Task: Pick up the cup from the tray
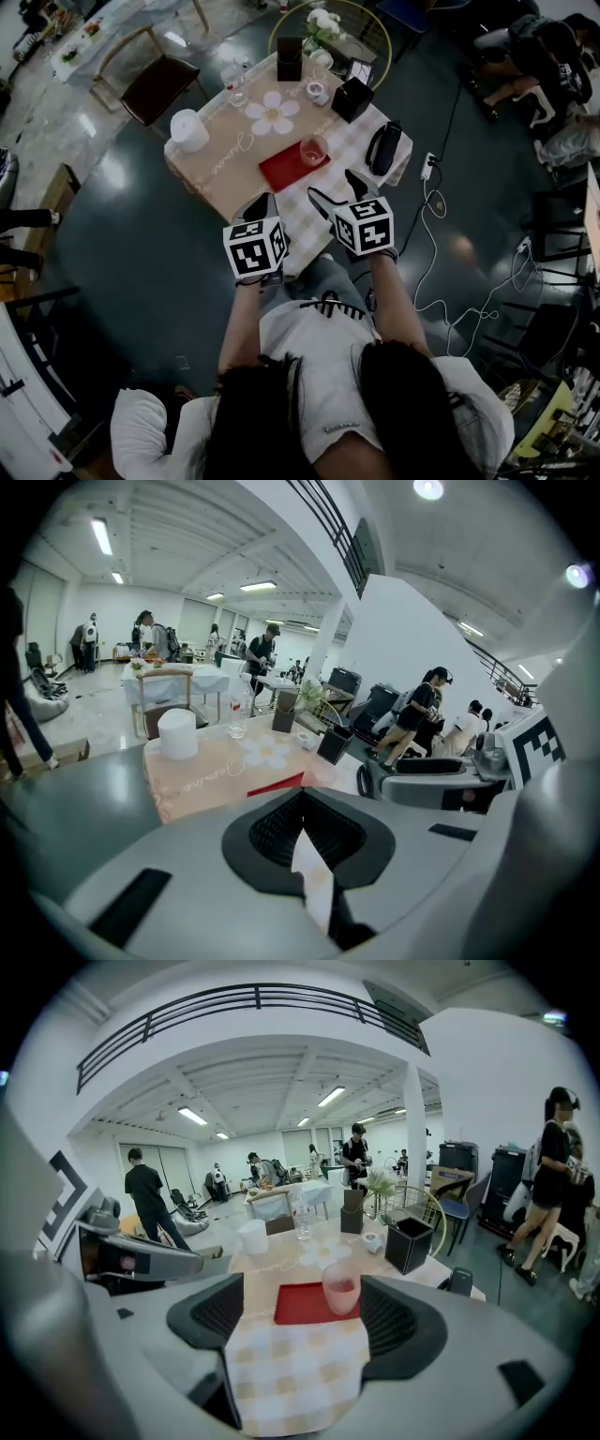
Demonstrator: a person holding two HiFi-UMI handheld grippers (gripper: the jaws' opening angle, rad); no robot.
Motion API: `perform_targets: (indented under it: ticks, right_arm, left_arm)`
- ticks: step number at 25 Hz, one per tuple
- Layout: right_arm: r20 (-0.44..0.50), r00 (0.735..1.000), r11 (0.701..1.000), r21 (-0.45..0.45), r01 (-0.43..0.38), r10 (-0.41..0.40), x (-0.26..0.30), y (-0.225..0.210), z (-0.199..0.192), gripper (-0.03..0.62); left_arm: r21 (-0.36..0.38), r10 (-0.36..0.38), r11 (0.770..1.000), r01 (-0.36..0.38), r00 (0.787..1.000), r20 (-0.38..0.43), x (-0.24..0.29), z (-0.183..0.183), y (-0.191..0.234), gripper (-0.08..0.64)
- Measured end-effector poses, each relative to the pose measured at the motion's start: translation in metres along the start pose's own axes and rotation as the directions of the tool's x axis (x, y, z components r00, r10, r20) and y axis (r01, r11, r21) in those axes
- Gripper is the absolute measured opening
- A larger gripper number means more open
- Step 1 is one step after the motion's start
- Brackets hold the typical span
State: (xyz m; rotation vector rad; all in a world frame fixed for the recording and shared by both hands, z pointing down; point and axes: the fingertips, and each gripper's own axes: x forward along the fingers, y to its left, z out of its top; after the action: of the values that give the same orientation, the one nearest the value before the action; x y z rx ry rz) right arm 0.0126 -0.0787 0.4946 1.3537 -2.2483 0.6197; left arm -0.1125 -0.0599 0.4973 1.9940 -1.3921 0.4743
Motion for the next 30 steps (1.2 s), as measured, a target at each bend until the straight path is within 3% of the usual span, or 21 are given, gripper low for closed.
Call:
perform_targets:
  ticks: [5, 11, 23, 27, 30]
  right_arm:
    - [0.011, 1.000, 1.000, -0.012, -0.018, 0.018, 0.011, -0.008, 0.017, 0.391]
    - [-0.047, 0.998, 0.997, -0.063, -0.045, 0.042, 0.037, -0.020, 0.025, 0.402]
    - [-0.166, 0.984, 0.991, -0.103, -0.086, 0.068, 0.101, -0.042, 0.023, 0.411]
    - [-0.225, 0.973, 0.983, -0.157, -0.095, 0.058, 0.116, -0.049, 0.014, 0.411]
    - [-0.265, 0.961, 0.983, -0.143, -0.116, 0.075, 0.127, -0.053, 0.005, 0.411]
  left_arm:
    - [0.027, 0.021, 0.999, -0.021, 1.000, -0.013, 0.009, 0.005, 0.003, 0.003]
    - [0.043, 0.055, 0.998, -0.054, 0.998, -0.020, 0.023, 0.017, 0.007, 0.005]
    - [-0.054, 0.051, 0.997, -0.054, 0.997, -0.059, 0.056, 0.029, 0.018, 0.005]
    - [-0.087, 0.080, 0.992, -0.086, 0.994, -0.072, 0.064, 0.028, 0.027, 0.005]
    - [-0.090, 0.090, 0.991, -0.099, 0.992, -0.093, 0.073, 0.025, 0.027, 0.005]
